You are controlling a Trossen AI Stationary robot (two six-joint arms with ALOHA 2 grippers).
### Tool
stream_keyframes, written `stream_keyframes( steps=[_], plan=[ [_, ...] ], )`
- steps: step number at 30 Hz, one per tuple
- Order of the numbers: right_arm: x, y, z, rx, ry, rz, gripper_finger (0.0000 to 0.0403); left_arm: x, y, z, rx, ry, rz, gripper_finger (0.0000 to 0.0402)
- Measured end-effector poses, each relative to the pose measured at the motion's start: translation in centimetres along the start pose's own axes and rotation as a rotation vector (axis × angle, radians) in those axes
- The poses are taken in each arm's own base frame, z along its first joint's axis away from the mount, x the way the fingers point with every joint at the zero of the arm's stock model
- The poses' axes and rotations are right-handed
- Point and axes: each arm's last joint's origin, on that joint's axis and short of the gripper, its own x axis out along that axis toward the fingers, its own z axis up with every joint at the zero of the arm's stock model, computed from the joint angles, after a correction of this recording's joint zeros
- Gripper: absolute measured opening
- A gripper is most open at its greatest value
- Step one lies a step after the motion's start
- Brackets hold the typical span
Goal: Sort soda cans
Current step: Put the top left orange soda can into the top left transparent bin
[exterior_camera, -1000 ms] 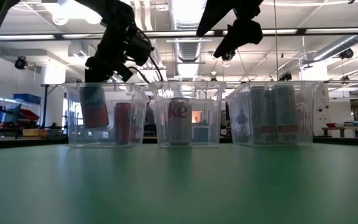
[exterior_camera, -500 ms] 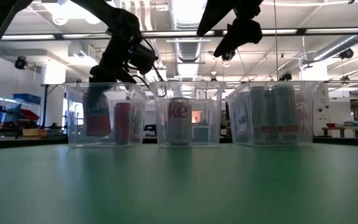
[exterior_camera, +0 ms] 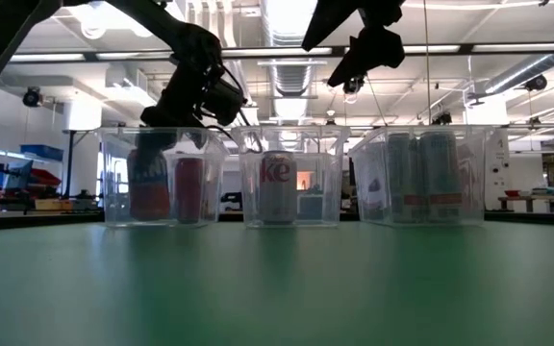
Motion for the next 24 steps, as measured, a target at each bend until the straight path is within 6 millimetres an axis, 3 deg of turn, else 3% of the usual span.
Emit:
stream_keyframes(
  steps=[7, 14, 18, 24],
  plan=[
    [0.0, 0.2, 0.1, 0.021, 0.007, 0.044, 0.0364, 0.2, -0.1, 0.5, 0.004, -0.020, -0.042, 0.0288],
    [0.0, 0.3, 0.1, 0.021, 0.017, 0.057, 0.0364, 0.1, -0.1, 0.4, 0.004, -0.028, -0.031, 0.0328],
    [0.0, 0.3, 0.1, 0.021, 0.017, 0.057, 0.0364, 0.1, -0.1, 0.2, 0.007, -0.016, -0.032, 0.0331],
    [0.0, 0.3, 0.0, 0.027, 0.020, 0.061, 0.0364, -1.5, 0.1, -0.7, -0.015, -0.044, -0.036, 0.0328]
  ],
)
